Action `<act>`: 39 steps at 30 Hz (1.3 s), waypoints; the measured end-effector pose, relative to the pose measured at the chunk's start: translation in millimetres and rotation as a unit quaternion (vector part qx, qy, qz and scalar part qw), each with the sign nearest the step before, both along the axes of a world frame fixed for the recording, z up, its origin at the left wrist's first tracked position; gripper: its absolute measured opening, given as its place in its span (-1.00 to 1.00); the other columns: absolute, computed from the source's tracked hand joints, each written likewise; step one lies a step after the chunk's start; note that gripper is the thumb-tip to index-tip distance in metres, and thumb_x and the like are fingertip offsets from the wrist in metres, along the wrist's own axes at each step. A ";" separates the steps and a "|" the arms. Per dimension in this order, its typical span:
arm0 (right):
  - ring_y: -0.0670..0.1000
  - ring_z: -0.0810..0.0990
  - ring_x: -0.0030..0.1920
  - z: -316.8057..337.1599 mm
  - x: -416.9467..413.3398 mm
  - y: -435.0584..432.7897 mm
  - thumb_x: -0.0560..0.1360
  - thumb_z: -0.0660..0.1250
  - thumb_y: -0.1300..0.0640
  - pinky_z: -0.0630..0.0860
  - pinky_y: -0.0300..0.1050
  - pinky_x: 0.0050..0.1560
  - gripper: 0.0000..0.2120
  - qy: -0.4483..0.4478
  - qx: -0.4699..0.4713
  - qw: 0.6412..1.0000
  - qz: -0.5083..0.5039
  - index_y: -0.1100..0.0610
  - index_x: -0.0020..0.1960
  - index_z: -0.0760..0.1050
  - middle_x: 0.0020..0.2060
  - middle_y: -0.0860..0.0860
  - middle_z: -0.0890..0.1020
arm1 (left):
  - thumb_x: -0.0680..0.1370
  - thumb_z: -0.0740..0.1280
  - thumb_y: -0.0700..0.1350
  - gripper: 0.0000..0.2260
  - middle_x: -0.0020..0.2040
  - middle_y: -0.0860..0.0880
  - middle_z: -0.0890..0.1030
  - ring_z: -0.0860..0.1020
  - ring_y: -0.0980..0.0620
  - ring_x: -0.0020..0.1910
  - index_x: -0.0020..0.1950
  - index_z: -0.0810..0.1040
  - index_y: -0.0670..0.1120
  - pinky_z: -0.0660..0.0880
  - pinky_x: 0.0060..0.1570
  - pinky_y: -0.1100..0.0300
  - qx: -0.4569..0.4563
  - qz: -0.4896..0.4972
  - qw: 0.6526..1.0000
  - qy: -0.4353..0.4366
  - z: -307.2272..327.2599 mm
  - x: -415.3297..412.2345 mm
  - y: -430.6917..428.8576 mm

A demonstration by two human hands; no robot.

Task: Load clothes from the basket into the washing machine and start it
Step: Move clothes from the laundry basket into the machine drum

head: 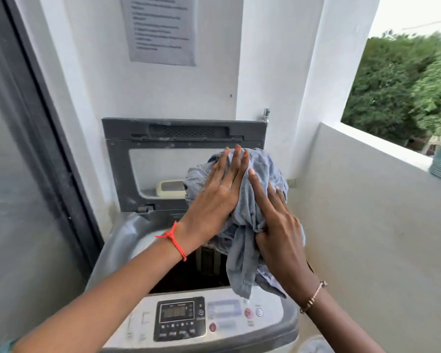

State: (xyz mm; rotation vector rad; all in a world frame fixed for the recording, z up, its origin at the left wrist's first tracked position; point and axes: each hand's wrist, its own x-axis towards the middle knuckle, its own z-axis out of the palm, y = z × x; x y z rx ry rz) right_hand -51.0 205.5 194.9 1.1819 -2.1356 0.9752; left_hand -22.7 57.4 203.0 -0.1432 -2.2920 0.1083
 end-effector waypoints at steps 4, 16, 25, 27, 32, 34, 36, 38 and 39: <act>0.22 0.27 0.39 -6.2 18.0 -51.2 0.26 -0.11 0.22 0.50 0.09 -0.10 -0.21 -0.004 0.033 0.999 0.027 -0.19 0.46 -0.05 0.36 0.12 0.37 | 0.41 0.27 -0.48 -0.19 0.52 -0.28 -0.06 -0.06 -0.29 0.50 0.51 -0.14 -0.25 0.10 0.45 -0.09 -0.010 0.072 0.997 -0.030 -11.1 26.5 -50.1; 0.15 0.15 0.45 -124.8 -2.0 -159.9 0.33 0.07 0.40 0.45 0.00 0.05 -0.13 -0.117 0.203 0.967 0.098 -0.22 0.40 -0.24 0.41 0.07 0.27 | 0.39 -0.06 -0.43 -0.33 0.38 -0.31 0.36 0.36 -0.29 0.34 0.49 -0.19 -0.29 0.47 0.17 -0.07 0.085 0.180 0.967 -0.157 -146.1 43.8 -134.3; 0.12 0.09 0.46 -212.8 -64.7 -212.3 0.47 0.18 0.23 0.01 0.20 0.39 -0.23 -0.101 0.409 0.901 0.107 -0.10 0.46 -0.24 0.46 0.01 0.17 | -0.03 0.44 -0.39 0.04 0.34 -0.22 0.45 0.44 -0.25 0.30 0.44 0.16 -0.24 0.29 0.20 -0.33 0.091 0.284 0.893 -0.336 -225.9 13.5 -173.8; 0.08 0.02 0.48 -222.1 -73.6 -217.5 0.49 0.24 0.09 -0.11 0.22 0.41 -0.22 -0.121 0.439 0.884 0.107 -0.10 0.46 -0.24 0.49 0.00 0.08 | -0.08 0.56 -0.21 0.24 0.38 -0.23 0.41 0.38 -0.23 0.35 0.50 0.00 -0.22 0.10 0.33 -0.35 0.103 0.288 0.871 -0.385 -238.4 10.9 -178.2; 0.02 -0.01 0.49 -231.0 -84.1 -214.8 0.45 0.30 -0.06 -0.19 0.18 0.43 -0.10 -0.171 0.417 0.886 0.107 -0.03 0.45 -0.34 0.49 0.00 0.09 | 0.34 0.45 0.12 0.10 0.47 -0.17 -0.32 -0.30 -0.16 0.47 0.42 -0.40 -0.16 -0.32 0.32 -0.28 0.126 0.264 0.850 -0.438 -229.9 -2.3 -170.2; 0.00 -0.02 0.49 -227.9 -88.8 -207.3 0.46 0.28 -0.10 -0.20 0.16 0.43 -0.09 -0.189 0.398 0.892 0.095 0.01 0.44 -0.38 0.49 0.00 0.09 | 0.42 0.39 0.12 0.07 0.44 -0.14 -0.43 -0.45 -0.13 0.40 0.35 -0.52 -0.13 -0.37 0.33 -0.25 0.140 0.258 0.847 -0.443 -224.8 -10.7 -164.8; -0.01 -0.02 0.49 -220.5 -93.4 -195.2 0.45 0.27 -0.13 -0.20 0.14 0.43 -0.08 -0.205 0.375 0.901 0.077 0.02 0.44 -0.38 0.49 -0.01 0.09 | 0.42 0.38 0.15 0.08 0.43 -0.12 -0.46 -0.46 -0.13 0.39 0.32 -0.56 -0.12 -0.33 0.37 -0.25 0.152 0.243 0.857 -0.429 -215.2 -19.3 -156.3; -0.02 0.00 0.49 -209.6 -97.8 -177.9 0.46 0.26 -0.13 -0.19 0.12 0.44 -0.10 -0.212 0.345 0.913 0.053 0.03 0.45 -0.36 0.48 -0.01 0.12 | 0.43 0.36 0.17 0.07 0.42 -0.11 -0.46 -0.44 -0.13 0.41 0.33 -0.56 -0.11 -0.29 0.40 -0.26 0.155 0.218 0.873 -0.408 -201.9 -29.1 -144.7; -0.03 0.01 0.48 -203.8 -99.9 -167.6 0.46 0.26 -0.13 -0.18 0.11 0.44 -0.11 -0.214 0.322 0.921 0.040 0.03 0.45 -0.36 0.48 -0.01 0.14 | 0.44 0.35 0.17 0.05 0.43 -0.12 -0.45 -0.43 -0.13 0.42 0.34 -0.54 -0.12 -0.27 0.40 -0.28 0.150 0.205 0.882 -0.397 -194.6 -34.9 -137.7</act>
